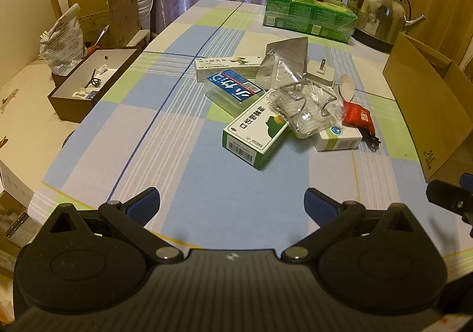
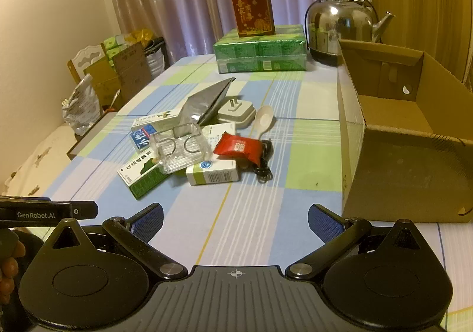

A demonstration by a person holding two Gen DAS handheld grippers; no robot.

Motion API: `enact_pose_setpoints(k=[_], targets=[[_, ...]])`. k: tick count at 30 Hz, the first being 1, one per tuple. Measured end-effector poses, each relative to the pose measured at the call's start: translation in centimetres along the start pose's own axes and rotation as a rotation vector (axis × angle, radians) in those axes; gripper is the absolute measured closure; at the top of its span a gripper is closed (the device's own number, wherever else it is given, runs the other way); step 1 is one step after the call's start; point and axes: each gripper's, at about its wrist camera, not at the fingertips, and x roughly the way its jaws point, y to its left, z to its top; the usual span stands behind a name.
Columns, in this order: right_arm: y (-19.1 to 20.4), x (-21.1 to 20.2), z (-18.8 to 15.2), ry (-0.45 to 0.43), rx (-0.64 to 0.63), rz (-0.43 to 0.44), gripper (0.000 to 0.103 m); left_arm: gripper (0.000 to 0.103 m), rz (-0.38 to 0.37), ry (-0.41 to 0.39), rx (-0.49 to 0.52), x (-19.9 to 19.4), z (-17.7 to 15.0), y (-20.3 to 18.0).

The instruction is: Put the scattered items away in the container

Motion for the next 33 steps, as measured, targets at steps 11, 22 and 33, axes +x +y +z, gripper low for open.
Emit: enact_pose_setpoints(k=[11, 22, 33], targets=[[-0.21, 0.03, -0.21, 0.006, 0.006, 0.001, 0.002, 0.001, 0.005, 0.002, -0.006, -0.03, -0.20, -0.20], [-0.46, 0.23, -0.26, 0.013, 0.008, -0.005, 0.002, 0.001, 0.006, 0.002, -0.011, -0.05, -0.26, -0.31], [-0.32, 0.40, -0.21, -0.002, -0.002, 0.001, 0.002, 0.001, 0.009, 0.000, -0.010, -0.10, -0.10, -0.22]])
